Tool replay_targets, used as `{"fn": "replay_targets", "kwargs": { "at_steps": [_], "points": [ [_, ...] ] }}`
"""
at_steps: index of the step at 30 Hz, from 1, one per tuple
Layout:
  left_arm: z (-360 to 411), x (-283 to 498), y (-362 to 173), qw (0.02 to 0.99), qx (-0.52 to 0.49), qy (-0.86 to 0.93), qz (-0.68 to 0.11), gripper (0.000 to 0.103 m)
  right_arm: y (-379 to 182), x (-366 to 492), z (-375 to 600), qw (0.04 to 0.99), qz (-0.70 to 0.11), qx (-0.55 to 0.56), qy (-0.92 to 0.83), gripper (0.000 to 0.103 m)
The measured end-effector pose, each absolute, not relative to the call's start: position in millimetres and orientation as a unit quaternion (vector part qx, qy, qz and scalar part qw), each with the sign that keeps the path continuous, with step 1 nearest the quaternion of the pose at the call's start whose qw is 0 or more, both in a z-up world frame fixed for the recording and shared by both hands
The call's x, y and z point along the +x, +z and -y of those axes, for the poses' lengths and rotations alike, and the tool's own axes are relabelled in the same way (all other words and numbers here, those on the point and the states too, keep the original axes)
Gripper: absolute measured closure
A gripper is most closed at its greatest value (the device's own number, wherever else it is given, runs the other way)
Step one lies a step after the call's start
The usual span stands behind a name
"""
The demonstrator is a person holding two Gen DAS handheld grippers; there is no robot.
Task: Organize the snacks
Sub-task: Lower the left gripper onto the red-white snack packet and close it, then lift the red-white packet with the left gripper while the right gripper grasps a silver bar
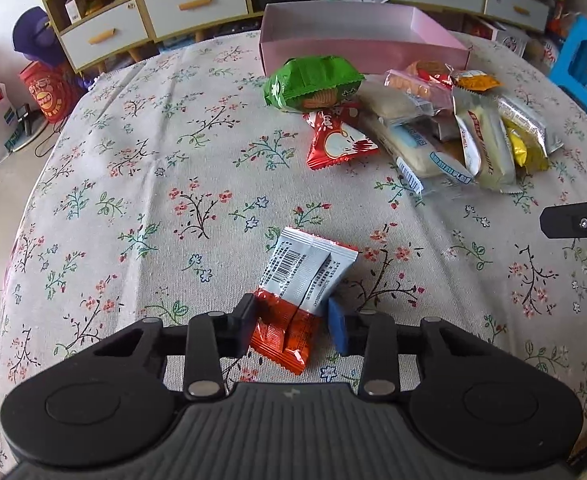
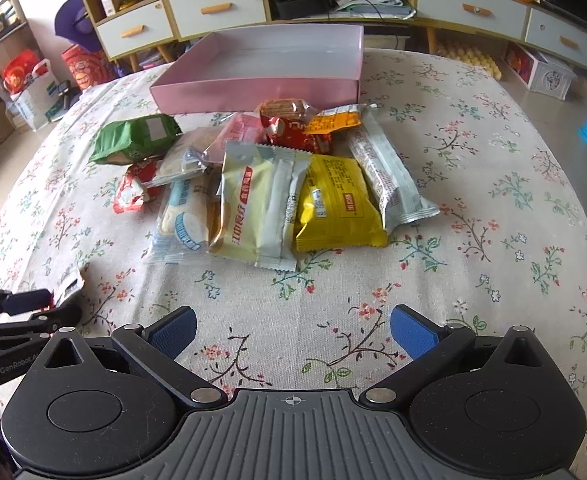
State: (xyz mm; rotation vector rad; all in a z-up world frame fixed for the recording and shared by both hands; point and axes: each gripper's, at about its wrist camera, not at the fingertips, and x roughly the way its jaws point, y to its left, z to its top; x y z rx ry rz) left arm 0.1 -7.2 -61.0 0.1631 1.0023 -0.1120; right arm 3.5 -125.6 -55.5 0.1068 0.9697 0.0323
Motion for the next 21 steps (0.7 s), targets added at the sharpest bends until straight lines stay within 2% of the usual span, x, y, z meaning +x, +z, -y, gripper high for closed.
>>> {"fn": "replay_targets", "kwargs": {
  "at_steps": [14, 21],
  "points": [
    [3.0, -0.4, -50.6, 0.885, 0.063, -0.043, -0.459, 0.07, -36.3, 30.6, 161.0, 0.896, -0.436, 0.06, -0.048, 0.0],
    [-4.7, 1.0, -42.9, 0.898, 0.037, -0.021, -0.438, 0.07, -41.9, 73.5, 175.0, 0.89, -0.456, -0.013, -0.024, 0.003]
  ]
}}
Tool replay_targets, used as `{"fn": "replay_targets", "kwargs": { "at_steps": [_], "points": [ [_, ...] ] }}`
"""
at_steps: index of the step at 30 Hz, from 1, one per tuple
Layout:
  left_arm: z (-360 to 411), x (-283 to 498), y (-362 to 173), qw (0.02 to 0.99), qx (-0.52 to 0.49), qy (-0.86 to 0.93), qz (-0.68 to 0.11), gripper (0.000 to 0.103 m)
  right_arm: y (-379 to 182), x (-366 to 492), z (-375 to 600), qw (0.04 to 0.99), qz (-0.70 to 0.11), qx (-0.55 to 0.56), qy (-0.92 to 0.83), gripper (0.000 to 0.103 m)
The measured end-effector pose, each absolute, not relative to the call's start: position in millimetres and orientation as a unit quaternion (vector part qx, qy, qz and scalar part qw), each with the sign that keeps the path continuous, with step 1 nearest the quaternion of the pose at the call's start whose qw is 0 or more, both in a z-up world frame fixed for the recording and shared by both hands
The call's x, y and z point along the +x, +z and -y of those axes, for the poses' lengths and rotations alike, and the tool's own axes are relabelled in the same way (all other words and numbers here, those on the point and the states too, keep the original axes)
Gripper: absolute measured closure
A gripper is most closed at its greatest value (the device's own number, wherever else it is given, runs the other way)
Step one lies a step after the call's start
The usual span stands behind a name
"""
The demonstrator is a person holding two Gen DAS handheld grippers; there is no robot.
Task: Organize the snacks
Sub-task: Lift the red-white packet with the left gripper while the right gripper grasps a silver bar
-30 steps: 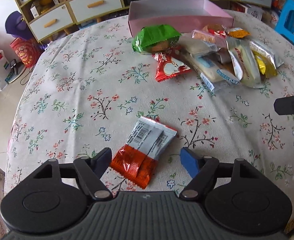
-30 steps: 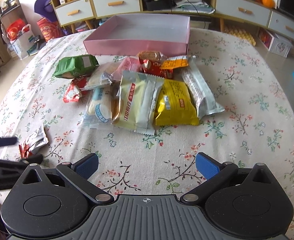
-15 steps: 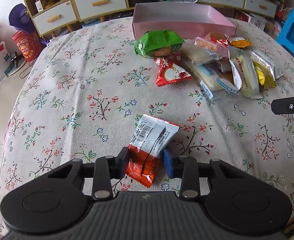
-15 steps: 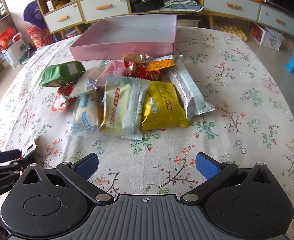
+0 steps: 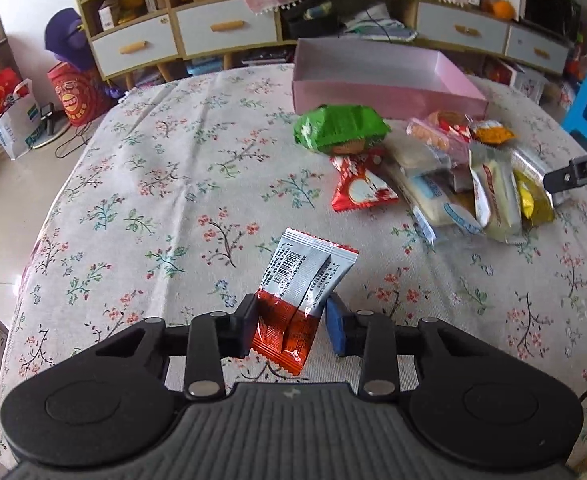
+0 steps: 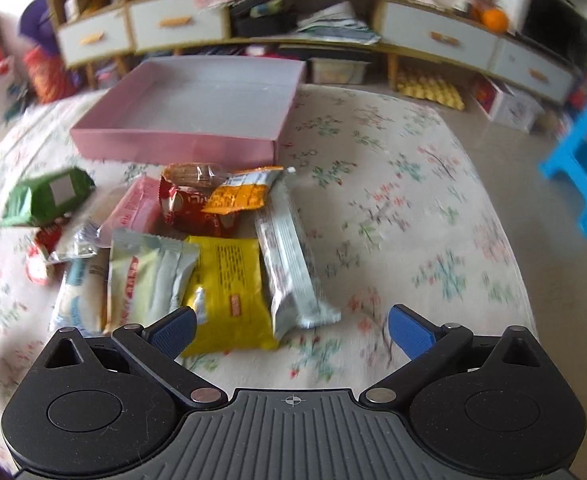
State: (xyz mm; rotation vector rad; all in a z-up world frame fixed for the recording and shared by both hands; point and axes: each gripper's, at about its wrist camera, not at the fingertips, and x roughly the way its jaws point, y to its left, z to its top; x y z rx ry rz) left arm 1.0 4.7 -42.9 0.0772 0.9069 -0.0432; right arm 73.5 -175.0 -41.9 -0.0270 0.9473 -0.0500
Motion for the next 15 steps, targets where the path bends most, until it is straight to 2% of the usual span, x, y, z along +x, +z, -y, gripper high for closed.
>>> {"fn": "replay_targets", "kwargs": {
  "at_steps": [4, 7, 10, 12, 13, 15],
  "points": [
    [-11.9, 3.4, -40.4, 0.902, 0.015, -0.006, -0.431, 0.07, -54.6, 90.0, 176.8, 0.882, -0.47, -0.003, -0.014, 0.017],
    [-15.9, 5.0, -39.7, 0.904, 0.005, 0.001, -0.427, 0.07, -58.8, 96.0, 174.3, 0.894, -0.448, -0.004, -0.011, 0.02],
    [-16.9, 5.6, -38.4, 0.907, 0.005, 0.005, -0.422, 0.07, -59.8, 100.9, 176.6, 0.901, -0.434, 0.005, -0.007, 0.039],
    [-17.5, 5.0, -37.3, 0.908, 0.003, 0.004, -0.419, 0.07, -60.0, 104.8, 180.0, 0.903, -0.43, 0.007, -0.015, 0.044],
    [-18.0, 4.4, -36.5, 0.909, 0.002, 0.003, -0.417, 0.07, -61.8, 107.6, 181.6, 0.903, -0.429, -0.003, -0.029, 0.051],
    [-18.5, 2.8, -34.4, 0.911, -0.001, 0.0, -0.412, 0.07, -71.3, 114.6, 185.4, 0.9, -0.432, -0.018, -0.046, 0.051]
  ]
}}
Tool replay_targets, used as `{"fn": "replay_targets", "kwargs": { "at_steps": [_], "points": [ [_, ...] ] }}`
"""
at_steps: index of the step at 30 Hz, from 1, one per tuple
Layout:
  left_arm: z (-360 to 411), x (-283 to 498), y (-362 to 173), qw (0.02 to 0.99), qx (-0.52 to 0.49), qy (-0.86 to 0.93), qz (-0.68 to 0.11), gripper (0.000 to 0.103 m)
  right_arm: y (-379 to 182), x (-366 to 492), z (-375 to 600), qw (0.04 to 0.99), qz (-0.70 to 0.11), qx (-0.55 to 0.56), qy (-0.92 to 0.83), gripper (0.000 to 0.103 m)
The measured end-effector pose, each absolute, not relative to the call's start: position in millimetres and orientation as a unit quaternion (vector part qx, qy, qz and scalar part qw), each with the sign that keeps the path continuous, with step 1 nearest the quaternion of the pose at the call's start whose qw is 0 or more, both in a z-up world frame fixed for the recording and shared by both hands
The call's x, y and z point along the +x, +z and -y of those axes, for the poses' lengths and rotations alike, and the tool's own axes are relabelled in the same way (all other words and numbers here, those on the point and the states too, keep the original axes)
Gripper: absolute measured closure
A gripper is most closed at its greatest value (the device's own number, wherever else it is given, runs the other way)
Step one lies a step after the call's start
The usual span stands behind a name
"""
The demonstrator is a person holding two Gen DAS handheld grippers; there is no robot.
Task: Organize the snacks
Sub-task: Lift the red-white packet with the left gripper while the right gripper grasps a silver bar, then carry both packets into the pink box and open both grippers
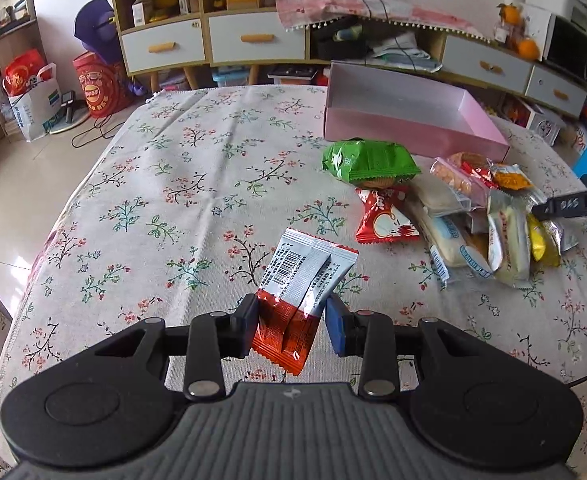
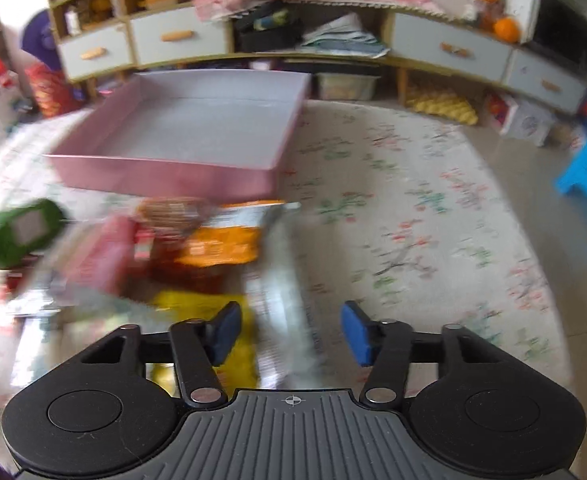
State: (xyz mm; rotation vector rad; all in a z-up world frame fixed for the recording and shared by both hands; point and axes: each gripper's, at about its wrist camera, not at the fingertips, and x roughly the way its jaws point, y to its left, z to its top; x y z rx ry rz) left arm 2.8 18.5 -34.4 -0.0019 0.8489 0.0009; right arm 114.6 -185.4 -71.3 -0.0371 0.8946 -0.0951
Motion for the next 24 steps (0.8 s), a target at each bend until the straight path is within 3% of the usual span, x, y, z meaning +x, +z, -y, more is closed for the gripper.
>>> {"fn": "replay_targets", "kwargs": {
  "at_steps": [2, 3, 7, 16, 24],
  "points": [
    [-19.3, 2.1, -31.5, 0.913, -0.007, -0.003, -0.407, 0.07, -80.4, 112.8, 187.7, 0.906, -0.422, 0.001, -0.038, 0.07],
    [-20.0, 1.7, -29.9, 0.915, -0.01, -0.004, -0.404, 0.07, -78.7, 111.1, 185.0, 0.905, -0.423, 0.0, -0.034, 0.073],
    [-23.4, 2.4, -22.8, 0.92, -0.022, 0.005, -0.392, 0.07, -52.1, 88.5, 189.3, 0.889, -0.448, 0.084, -0.036, 0.073],
    [-25.2, 2.1, -6.2, 0.929, -0.049, 0.016, -0.367, 0.07, -3.7, 33.3, 235.8, 0.892, -0.408, 0.182, -0.065, 0.073],
    [-23.0, 9.4, 11.1, 0.933, -0.073, 0.016, -0.351, 0.07, 28.0, 36.0, 242.6, 0.908, -0.355, 0.218, -0.035, 0.073]
  ]
}}
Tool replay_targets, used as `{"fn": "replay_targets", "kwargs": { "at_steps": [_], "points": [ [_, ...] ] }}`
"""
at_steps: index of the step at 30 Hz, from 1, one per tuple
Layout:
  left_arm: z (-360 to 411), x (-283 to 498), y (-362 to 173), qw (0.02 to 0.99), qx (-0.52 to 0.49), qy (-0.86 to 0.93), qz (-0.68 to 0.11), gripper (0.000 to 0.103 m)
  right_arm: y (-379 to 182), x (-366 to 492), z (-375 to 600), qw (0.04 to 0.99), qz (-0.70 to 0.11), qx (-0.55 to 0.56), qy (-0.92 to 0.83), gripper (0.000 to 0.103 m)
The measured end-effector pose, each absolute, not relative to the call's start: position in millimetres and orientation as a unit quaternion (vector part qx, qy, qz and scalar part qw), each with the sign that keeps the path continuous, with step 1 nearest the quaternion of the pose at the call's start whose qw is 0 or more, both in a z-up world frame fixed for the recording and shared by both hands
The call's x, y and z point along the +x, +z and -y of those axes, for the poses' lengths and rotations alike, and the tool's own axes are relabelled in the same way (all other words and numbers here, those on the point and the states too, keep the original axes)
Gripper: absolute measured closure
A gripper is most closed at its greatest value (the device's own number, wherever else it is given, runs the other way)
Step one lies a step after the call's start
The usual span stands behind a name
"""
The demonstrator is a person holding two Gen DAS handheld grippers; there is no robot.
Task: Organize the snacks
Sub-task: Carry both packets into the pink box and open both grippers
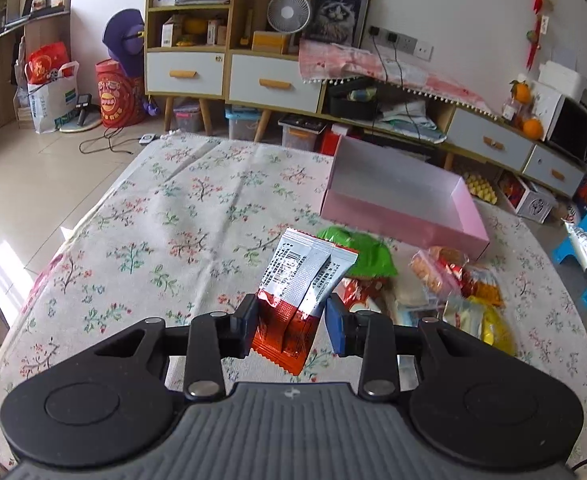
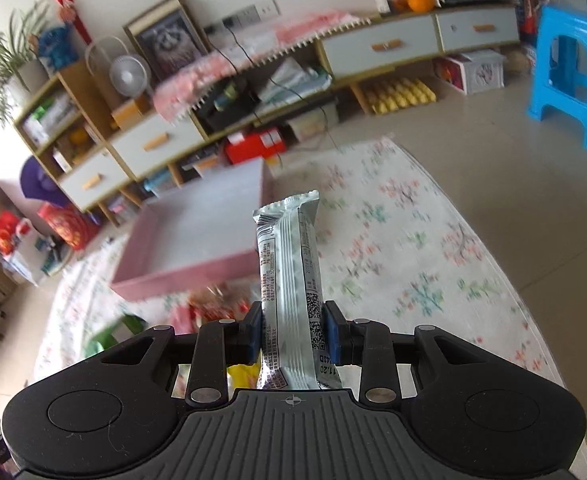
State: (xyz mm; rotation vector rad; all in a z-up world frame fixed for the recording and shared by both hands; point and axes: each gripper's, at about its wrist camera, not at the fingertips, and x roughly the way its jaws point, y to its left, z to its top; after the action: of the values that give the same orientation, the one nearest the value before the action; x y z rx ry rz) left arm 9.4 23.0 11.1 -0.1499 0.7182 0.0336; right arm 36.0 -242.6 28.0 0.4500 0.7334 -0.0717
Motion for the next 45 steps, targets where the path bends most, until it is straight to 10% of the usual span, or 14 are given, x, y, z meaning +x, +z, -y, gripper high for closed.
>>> {"fn": "replay_targets", "kwargs": {
  "at_steps": [45],
  "points": [
    [10.1, 224.4, -43.5, 0.884, -0.092, -0.054, -0.456, 0.08, -55.0, 244.6, 207.1, 0.86, -0.418, 0.292, 0.001, 0.073]
  ]
}}
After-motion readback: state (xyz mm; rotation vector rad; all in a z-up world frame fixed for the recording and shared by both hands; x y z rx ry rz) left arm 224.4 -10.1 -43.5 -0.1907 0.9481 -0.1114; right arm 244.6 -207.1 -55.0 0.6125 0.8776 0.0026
